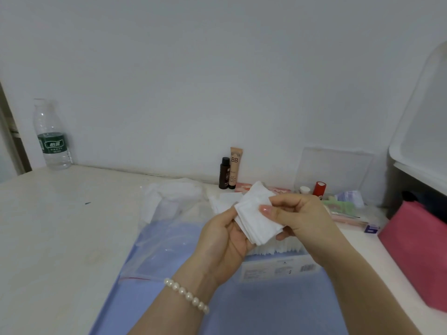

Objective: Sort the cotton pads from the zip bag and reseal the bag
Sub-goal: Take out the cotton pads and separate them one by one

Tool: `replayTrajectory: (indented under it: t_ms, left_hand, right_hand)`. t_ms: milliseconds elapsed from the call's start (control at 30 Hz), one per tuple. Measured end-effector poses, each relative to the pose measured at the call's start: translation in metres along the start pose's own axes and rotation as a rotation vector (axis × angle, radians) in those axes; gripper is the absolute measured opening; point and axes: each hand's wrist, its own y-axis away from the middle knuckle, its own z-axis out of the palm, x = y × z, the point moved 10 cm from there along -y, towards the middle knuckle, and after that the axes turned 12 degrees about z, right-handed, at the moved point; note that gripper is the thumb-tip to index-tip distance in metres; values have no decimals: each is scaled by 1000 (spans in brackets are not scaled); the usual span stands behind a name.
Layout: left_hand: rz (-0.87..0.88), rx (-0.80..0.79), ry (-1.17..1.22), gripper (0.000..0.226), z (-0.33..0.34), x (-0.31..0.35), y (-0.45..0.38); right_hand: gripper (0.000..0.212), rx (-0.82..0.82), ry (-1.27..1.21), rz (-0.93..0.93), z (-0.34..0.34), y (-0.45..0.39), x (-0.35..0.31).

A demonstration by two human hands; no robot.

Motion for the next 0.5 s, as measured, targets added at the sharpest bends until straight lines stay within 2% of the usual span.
replayTrajectory:
  t_ms: [300,400,500]
  left_hand:
    - [-37,3,4,52,-4,-6,-3]
    - [-4,-75,-39,62,4,-4,-3]
    - [62,-126,-162,43,7,-1,-2]
  right_hand:
    - [19,54,67,-15,1,-2,2]
    - [20,83,101,-39,1,-2,0]
    - [15,118,159,-65,3,-2,-1]
